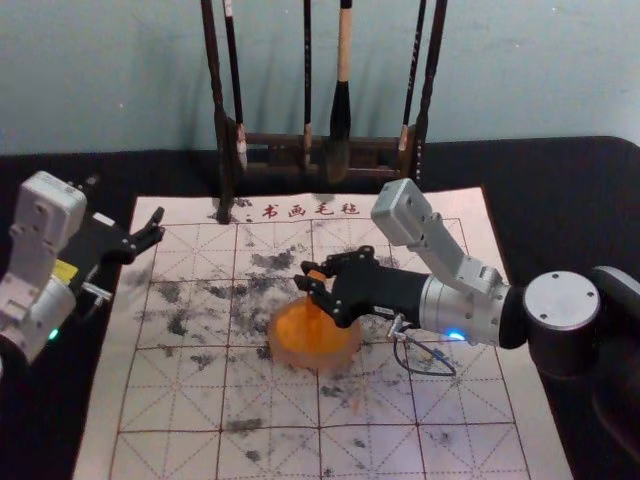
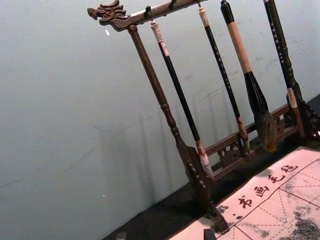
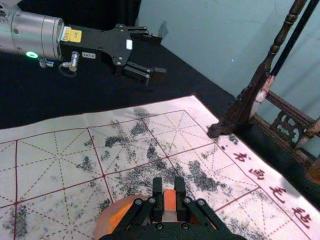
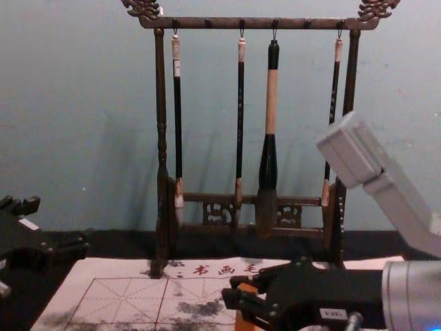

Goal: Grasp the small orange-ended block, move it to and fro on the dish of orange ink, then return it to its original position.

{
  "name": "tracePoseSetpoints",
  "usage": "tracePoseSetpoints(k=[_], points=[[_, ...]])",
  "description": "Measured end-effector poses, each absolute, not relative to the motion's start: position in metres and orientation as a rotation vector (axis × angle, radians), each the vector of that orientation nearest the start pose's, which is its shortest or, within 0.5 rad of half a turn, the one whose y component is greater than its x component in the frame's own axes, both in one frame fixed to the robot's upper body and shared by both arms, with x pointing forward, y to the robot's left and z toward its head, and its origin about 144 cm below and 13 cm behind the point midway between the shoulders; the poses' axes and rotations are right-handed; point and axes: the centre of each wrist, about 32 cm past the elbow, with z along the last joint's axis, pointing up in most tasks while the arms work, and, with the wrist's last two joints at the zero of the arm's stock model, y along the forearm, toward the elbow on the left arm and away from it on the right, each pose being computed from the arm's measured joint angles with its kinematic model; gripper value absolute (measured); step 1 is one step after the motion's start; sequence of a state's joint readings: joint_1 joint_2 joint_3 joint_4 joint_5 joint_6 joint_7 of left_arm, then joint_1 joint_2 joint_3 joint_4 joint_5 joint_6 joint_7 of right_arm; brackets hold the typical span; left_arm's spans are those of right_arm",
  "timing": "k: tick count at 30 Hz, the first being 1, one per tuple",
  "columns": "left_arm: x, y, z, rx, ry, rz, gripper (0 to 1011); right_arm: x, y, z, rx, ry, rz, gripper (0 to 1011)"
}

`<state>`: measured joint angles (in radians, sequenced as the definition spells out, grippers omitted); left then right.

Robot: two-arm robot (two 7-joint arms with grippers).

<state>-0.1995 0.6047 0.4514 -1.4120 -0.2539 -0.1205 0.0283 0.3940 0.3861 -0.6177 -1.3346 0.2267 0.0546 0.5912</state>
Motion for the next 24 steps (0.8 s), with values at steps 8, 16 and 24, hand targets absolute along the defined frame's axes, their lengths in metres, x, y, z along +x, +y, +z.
tracePoseSetpoints(k=[8, 16, 24], points=[[0.489, 0.31, 1.14, 0.304, -0.285, 1.248, 1001, 0.527, -0.203, 1.157, -0.332, -0.095, -0.527, 142], [0.489, 0.31, 1.14, 0.304, -0.285, 1.248, 1001, 0.524, -0.208, 1.157, -0.338, -0.095, -0.531, 142], [0.489, 0.31, 1.14, 0.305, -0.285, 1.248, 1001, 0.519, -0.212, 1.156, -0.342, -0.091, -0.529, 142]])
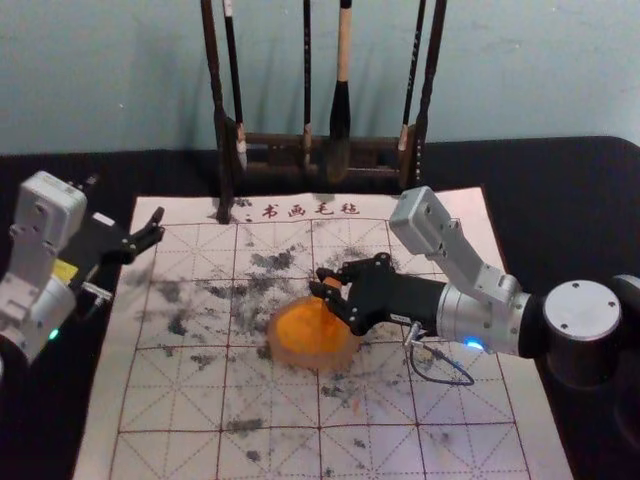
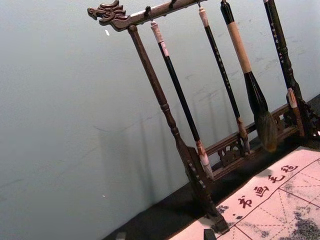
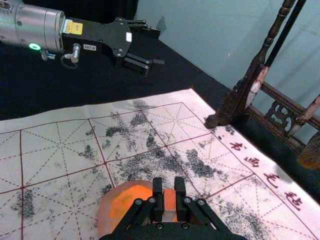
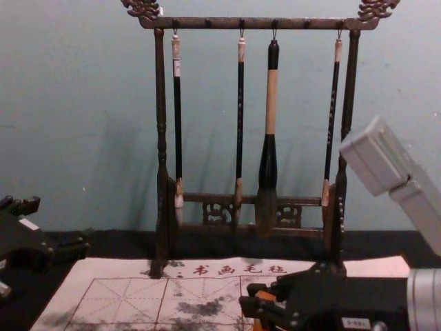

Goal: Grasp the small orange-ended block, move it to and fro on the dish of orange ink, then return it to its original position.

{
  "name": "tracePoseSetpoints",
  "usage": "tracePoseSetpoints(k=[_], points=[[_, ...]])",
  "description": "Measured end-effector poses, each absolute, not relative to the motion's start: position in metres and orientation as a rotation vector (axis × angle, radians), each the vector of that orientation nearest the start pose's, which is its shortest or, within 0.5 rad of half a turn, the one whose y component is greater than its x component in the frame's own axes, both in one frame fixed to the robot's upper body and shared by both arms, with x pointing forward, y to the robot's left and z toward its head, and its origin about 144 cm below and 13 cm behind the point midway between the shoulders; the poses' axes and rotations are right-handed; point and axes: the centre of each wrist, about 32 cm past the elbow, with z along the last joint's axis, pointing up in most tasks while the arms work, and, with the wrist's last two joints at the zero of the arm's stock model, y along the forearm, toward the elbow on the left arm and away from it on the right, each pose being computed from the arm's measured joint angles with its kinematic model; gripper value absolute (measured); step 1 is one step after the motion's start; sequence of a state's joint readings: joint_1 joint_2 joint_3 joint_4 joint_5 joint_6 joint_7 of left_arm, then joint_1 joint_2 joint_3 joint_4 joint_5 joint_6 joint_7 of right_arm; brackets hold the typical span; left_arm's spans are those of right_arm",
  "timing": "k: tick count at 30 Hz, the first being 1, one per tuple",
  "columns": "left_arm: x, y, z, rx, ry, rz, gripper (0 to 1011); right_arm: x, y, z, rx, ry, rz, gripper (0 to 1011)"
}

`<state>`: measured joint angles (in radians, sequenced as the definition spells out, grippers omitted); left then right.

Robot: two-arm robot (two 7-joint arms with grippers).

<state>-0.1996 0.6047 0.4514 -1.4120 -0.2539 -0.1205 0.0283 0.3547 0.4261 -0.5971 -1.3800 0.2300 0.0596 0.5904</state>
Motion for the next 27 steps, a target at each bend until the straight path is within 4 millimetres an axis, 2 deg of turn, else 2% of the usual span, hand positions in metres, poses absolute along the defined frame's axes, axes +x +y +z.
tracePoseSetpoints(k=[12, 27], points=[[0.4886, 0.3096, 1.1398, 0.304, -0.285, 1.248, 1001, 0.5137, -0.2147, 1.1551, -0.346, -0.083, -0.524, 142], [0.4886, 0.3097, 1.1398, 0.304, -0.285, 1.248, 1001, 0.5094, -0.2092, 1.1543, -0.341, -0.073, -0.5, 142]])
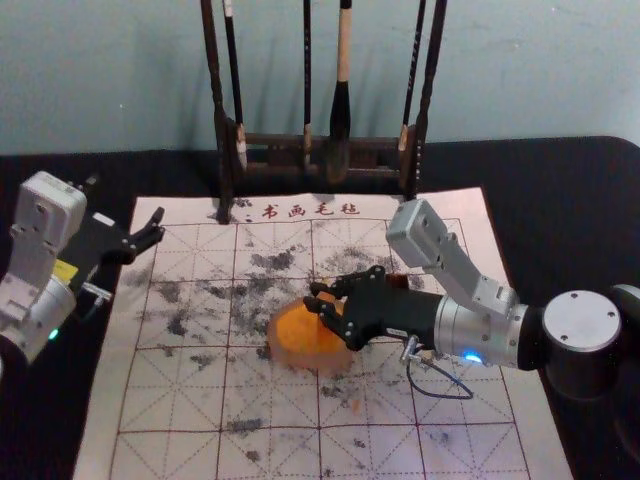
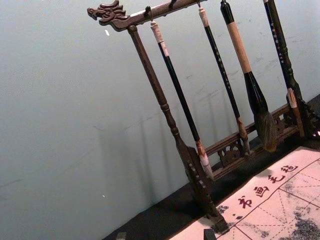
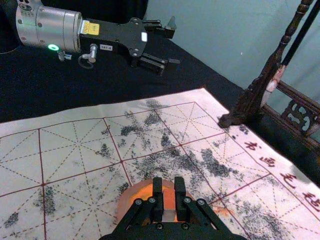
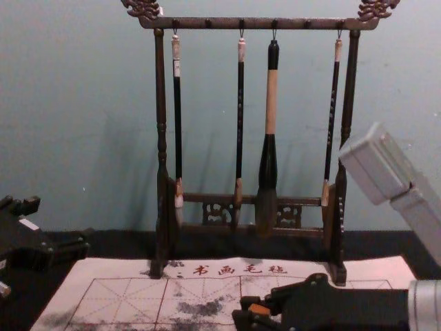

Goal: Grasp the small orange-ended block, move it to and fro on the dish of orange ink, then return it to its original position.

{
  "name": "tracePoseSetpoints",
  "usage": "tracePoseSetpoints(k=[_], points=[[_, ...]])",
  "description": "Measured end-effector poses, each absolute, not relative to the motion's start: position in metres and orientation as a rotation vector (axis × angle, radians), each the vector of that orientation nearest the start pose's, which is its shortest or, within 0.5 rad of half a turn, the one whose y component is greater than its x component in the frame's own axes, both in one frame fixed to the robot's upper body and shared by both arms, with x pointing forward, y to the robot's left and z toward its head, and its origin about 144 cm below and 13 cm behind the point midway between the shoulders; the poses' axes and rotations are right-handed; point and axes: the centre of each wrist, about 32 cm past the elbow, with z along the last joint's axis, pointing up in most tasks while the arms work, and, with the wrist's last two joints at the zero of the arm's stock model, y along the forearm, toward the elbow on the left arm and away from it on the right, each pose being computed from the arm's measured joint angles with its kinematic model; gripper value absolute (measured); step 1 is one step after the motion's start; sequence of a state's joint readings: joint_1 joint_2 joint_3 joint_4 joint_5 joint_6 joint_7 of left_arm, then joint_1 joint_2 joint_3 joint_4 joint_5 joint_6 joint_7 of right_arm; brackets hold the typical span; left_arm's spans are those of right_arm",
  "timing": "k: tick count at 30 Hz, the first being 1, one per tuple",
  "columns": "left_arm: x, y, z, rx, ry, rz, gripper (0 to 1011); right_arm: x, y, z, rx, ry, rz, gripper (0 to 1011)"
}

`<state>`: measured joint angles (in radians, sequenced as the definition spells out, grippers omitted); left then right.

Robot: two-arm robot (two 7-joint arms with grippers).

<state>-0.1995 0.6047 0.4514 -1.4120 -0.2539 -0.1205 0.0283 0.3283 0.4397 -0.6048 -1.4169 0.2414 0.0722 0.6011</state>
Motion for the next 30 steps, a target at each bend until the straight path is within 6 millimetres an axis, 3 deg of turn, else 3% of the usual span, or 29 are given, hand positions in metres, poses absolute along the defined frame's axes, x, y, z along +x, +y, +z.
tracePoseSetpoints(k=[30], points=[[0.489, 0.31, 1.14, 0.304, -0.285, 1.248, 1001, 0.516, -0.192, 1.155, -0.326, -0.07, -0.477, 142]])
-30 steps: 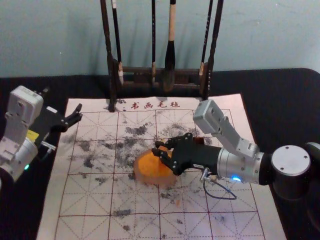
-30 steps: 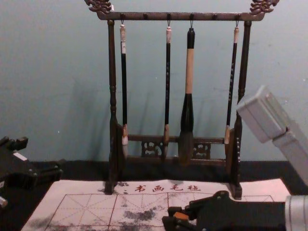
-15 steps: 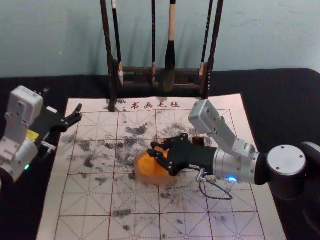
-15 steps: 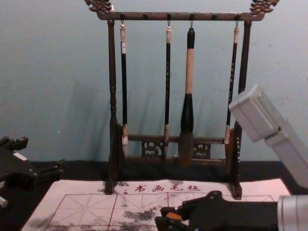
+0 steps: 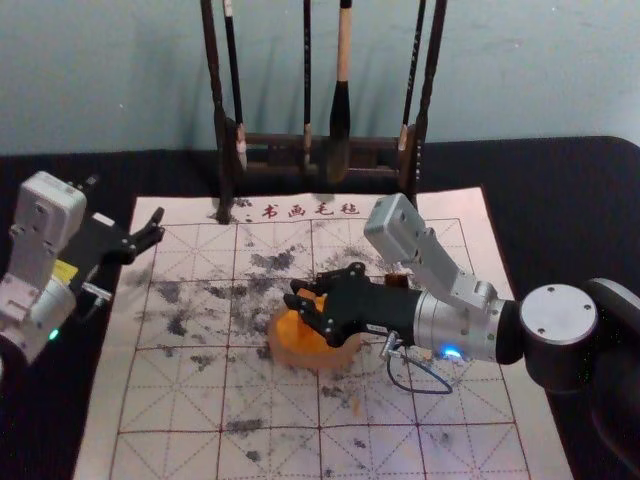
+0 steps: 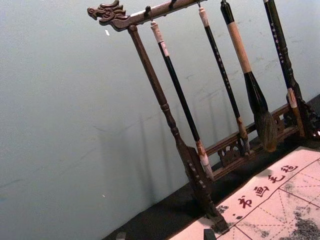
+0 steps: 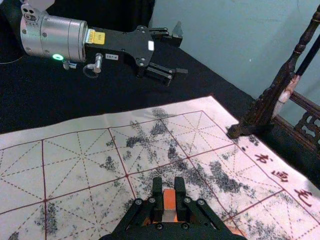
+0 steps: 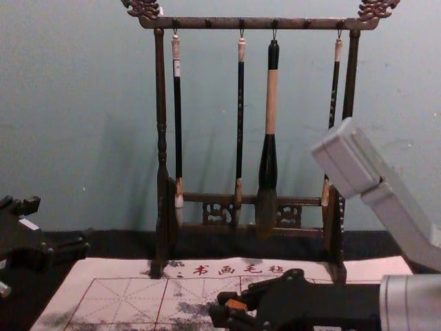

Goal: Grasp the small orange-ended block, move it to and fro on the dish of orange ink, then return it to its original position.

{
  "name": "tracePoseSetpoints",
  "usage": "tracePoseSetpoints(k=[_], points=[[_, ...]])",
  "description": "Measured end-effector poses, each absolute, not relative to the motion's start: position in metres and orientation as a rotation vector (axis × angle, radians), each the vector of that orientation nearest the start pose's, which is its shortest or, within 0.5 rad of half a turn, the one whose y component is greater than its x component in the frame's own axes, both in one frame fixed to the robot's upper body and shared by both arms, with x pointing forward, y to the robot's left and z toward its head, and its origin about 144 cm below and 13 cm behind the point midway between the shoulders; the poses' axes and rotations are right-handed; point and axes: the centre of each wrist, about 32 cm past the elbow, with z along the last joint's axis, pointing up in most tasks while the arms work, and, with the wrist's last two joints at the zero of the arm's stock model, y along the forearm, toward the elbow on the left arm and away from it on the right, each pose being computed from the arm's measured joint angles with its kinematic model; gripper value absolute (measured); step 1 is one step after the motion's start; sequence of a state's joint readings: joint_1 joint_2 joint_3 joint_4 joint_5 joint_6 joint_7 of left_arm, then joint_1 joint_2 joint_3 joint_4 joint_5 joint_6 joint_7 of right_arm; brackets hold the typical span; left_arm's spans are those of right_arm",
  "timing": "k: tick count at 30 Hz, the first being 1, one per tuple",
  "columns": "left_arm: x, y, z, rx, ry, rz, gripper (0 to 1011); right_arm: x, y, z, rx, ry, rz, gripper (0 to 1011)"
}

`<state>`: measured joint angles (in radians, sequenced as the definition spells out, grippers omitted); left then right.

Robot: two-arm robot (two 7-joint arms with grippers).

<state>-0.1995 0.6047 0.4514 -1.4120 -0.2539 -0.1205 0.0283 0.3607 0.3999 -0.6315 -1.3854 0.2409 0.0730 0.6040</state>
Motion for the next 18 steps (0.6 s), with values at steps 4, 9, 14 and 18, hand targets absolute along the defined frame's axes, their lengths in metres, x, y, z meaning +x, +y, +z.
tracePoseSetpoints(k=[4, 9, 14, 18], points=[[0.4886, 0.3097, 1.1398, 0.304, -0.285, 1.248, 1001, 0.5175, -0.19, 1.155, -0.324, -0.071, -0.476, 143], [0.4886, 0.3097, 1.1398, 0.304, -0.285, 1.248, 1001, 0.5193, -0.1882, 1.155, -0.324, -0.072, -0.478, 142], [0.4886, 0.3097, 1.1398, 0.304, -0.285, 1.248, 1001, 0.5202, -0.1877, 1.1545, -0.326, -0.072, -0.481, 142], [0.4886, 0.3097, 1.1398, 0.304, -0.285, 1.248, 1001, 0.5214, -0.1879, 1.155, -0.326, -0.074, -0.488, 142]])
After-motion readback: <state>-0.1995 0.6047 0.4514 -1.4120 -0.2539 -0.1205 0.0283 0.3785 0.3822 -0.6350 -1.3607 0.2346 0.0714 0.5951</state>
